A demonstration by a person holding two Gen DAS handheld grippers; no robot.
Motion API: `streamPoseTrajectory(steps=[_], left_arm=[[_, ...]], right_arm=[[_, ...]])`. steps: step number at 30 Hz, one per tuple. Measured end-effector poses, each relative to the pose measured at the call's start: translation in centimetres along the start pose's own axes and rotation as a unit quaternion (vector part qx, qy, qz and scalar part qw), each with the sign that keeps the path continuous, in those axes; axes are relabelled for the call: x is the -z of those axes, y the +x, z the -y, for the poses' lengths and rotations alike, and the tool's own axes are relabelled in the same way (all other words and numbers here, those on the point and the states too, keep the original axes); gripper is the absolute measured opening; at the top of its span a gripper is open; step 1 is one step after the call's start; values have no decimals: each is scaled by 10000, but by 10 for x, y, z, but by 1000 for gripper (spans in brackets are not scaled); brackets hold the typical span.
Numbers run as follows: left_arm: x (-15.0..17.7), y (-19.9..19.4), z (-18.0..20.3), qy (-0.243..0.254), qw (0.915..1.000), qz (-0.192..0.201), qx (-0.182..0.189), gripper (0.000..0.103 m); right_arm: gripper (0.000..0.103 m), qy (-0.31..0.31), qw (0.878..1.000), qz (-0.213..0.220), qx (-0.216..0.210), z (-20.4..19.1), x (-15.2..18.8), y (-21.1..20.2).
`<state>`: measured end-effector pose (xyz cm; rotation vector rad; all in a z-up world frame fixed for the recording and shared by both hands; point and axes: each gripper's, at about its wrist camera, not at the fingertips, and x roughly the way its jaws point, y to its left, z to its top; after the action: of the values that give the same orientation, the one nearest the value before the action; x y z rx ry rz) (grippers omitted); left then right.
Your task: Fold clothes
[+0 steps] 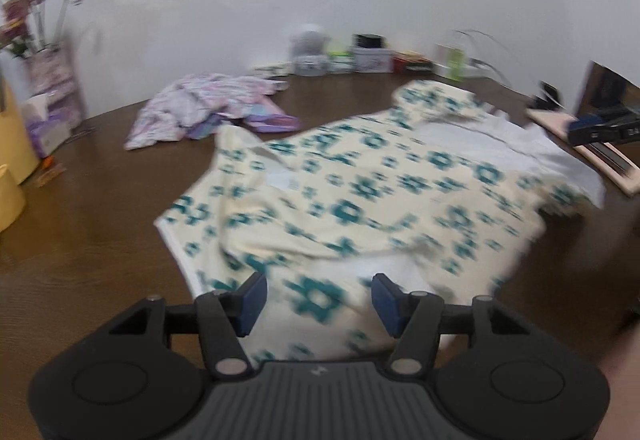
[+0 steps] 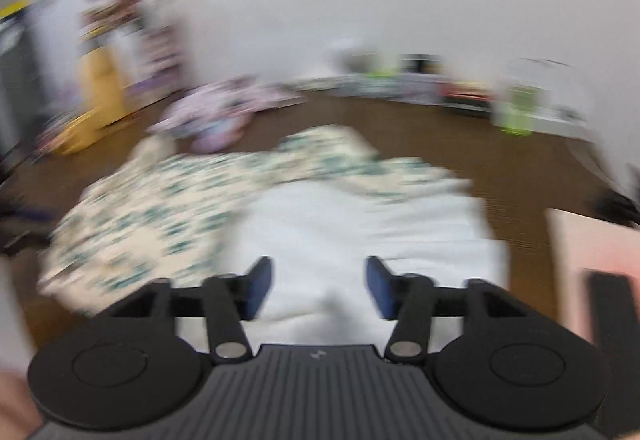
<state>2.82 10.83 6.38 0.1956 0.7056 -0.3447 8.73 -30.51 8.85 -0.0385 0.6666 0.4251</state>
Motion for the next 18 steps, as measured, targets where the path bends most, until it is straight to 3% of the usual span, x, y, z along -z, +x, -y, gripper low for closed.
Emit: streamPoseTrajectory(steps=[5, 12, 13, 14, 15, 16, 18], left_arm=[[16, -12, 14, 282, 9996, -27, 70, 64], [14, 8, 15, 334, 9992, -182, -125, 65], [13, 12, 14, 317, 9992, -210, -142, 65], [13, 15, 13, 294, 9992, -237, -158, 65], [12, 18, 12, 272, 9991, -265, -173, 64], [12, 21, 11, 245, 9991, -296, -177, 64], [13, 25, 8, 176, 9990, -380, -169, 59]], right_arm=[[81, -1041, 9925, -177, -619, -51, 12, -7], [78, -1489, 9858, -728, -281, -59, 36, 0], [64, -1432, 9864, -778, -226, -56, 39, 5], [35, -1334, 9875, -798, -259, -52, 41, 7], [20, -1145, 9897, -786, -346, -45, 40, 9], [10, -885, 9926, -738, -389, -36, 38, 10], [10, -332, 9961, -671, -469, -12, 30, 12]])
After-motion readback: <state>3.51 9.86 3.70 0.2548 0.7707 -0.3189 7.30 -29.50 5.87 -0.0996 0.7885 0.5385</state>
